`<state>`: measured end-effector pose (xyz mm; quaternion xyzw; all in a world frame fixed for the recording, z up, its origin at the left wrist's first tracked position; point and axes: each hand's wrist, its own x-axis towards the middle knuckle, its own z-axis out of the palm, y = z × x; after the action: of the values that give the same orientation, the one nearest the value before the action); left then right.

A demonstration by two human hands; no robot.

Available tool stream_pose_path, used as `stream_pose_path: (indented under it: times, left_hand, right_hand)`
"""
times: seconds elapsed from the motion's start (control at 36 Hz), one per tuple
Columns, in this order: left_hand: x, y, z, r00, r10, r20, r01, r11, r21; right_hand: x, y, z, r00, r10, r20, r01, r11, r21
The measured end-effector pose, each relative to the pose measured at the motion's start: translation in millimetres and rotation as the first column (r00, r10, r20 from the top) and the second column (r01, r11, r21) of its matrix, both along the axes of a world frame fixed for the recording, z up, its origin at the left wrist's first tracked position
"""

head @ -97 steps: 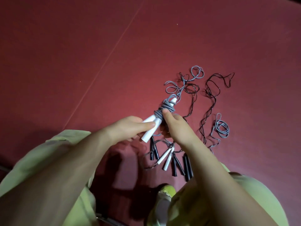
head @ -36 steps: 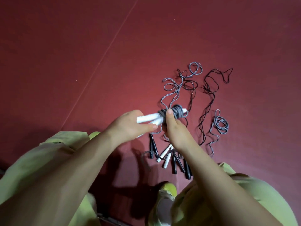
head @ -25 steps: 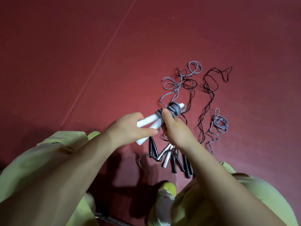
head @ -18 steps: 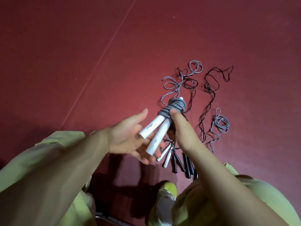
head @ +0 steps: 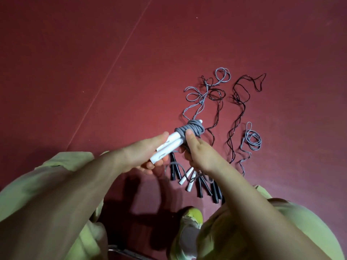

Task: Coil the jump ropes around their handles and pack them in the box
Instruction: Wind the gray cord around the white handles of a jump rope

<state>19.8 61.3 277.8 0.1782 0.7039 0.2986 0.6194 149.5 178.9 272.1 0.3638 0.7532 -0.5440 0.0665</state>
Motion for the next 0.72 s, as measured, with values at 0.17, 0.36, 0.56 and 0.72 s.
stream_pose_path:
  times: [0.17,0.36,0.56,0.72]
  left_hand:
    - [4,-2,-5,0.921,-0.132,-0.366,0.151,0.988,0.024]
    - [7,-4,-7,0.838,-0.188,-0.512,0.220,0.975,0.002]
    - [12,-5,3,0.998,-0.057,0.025,0.050,0.972,0.231]
    - [12,-8,6,0.645,-0.076,0.760,-0.104,0.977,0.186]
  right_hand:
    - [-2,-2,1,0.990,-0.074,0.118,0.085,0.992,-0.095]
    - [-4,-1,4,0.987,-0.148,0.071,0.159,0.969,-0.188]
    - [-6,-4,8,0.954,-0.234,-0.189,0.143,0.906,-0.399]
    - [-1,-2,11,0.893,-0.192,-0.408,-0.082,0.819,-0.567]
